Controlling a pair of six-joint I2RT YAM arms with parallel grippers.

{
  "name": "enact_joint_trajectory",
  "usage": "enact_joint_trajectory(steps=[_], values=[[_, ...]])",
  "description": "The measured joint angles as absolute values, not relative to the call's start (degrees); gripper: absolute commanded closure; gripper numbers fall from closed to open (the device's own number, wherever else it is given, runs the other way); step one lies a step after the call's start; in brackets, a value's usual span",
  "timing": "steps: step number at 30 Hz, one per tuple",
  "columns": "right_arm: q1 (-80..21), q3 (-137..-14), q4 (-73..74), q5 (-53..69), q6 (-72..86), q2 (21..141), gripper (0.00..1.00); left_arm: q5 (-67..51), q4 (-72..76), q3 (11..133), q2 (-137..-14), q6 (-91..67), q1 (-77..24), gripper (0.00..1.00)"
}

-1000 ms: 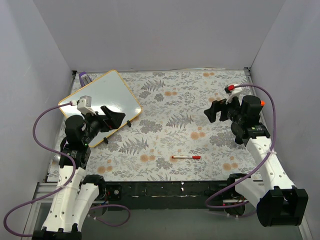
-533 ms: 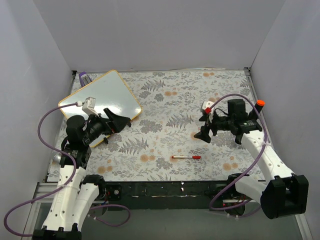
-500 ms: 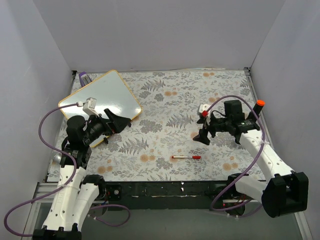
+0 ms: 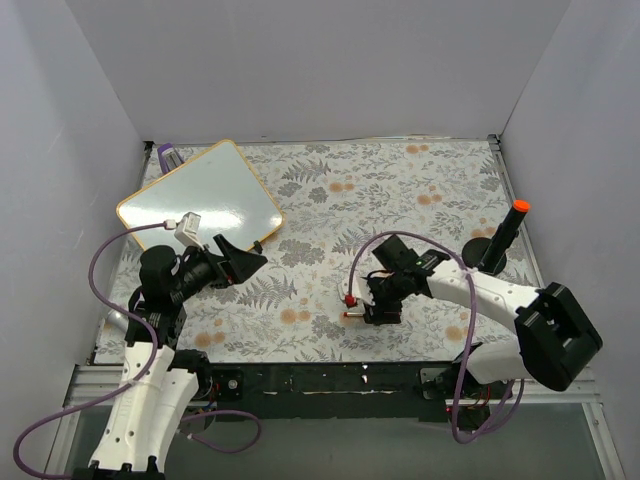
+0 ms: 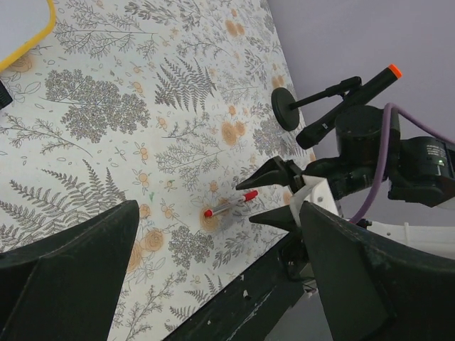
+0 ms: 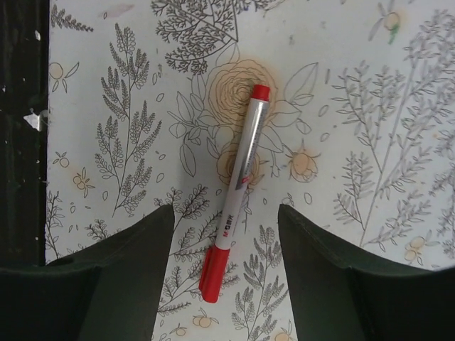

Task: Write a sentence on the whiteboard
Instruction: Pick up the whiteboard marker from the center of the board.

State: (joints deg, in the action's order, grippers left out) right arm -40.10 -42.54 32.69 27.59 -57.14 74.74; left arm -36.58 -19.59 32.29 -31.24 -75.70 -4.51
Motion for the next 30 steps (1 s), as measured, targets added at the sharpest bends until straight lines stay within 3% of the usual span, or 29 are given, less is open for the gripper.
enact_joint_trajectory(steps=[7, 16, 23, 30], values=[[-48.8, -43.0, 31.4, 17.4, -54.9, 82.5, 0.50, -35.3, -21.0, 32.3, -30.0, -75.9, -4.5, 0.02], [-50.8, -45.3, 28.6, 11.4, -51.3, 85.0, 0.99, -33.7, -23.6, 32.9, -29.7, -75.6, -4.5, 0.02], [-45.3, -47.7, 27.5, 12.0, -46.5, 87.1, 0.99, -37.1, -20.6, 31.8, -29.3, -77.2, -4.5, 0.02], [-27.2, -61.2, 29.6, 30.1, -35.2, 89.5, 0.99, -41.5, -8.4, 23.2, -30.2, -86.7, -7.9, 0.04]])
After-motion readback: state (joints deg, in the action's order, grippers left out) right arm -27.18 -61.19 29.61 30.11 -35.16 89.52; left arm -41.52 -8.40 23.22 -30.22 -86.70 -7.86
